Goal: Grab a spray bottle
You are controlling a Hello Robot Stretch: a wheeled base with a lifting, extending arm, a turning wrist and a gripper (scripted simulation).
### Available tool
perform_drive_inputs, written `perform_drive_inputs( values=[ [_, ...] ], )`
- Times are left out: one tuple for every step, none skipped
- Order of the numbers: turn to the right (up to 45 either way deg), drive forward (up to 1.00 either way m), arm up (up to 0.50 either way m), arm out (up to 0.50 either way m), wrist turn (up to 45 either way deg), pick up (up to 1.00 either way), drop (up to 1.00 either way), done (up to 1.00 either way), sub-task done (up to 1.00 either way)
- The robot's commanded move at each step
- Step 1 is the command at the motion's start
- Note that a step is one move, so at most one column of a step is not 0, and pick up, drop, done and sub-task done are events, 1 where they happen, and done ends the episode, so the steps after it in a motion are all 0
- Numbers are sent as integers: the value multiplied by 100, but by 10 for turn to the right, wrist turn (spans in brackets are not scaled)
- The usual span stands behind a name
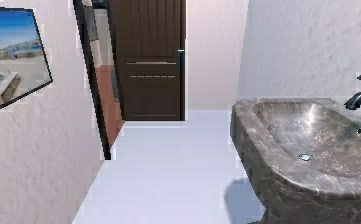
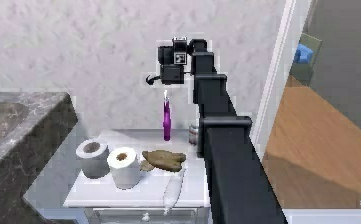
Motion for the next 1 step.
perform_drive_inputs(
  values=[
    [0,0,-30,0,0,0,0,0,0]
  ],
)
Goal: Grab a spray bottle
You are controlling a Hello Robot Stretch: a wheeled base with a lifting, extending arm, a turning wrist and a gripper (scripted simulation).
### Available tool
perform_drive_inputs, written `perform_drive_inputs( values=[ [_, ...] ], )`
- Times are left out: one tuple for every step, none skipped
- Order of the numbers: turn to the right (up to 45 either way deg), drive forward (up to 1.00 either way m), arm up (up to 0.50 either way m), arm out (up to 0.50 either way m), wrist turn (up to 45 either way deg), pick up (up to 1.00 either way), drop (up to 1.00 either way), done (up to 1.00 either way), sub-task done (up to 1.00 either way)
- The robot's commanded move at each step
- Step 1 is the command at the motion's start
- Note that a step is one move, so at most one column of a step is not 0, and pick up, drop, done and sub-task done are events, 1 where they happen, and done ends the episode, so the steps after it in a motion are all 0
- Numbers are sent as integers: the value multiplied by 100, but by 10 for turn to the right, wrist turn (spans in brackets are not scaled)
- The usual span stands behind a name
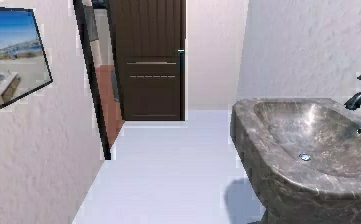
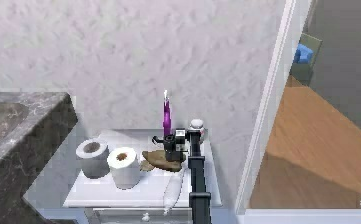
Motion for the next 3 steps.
perform_drive_inputs(
  values=[
    [0,0,0,0,0,100,0,0,0],
    [0,0,10,0,0,0,0,0,0],
    [0,0,0,0,0,0,0,100,0]
  ],
)
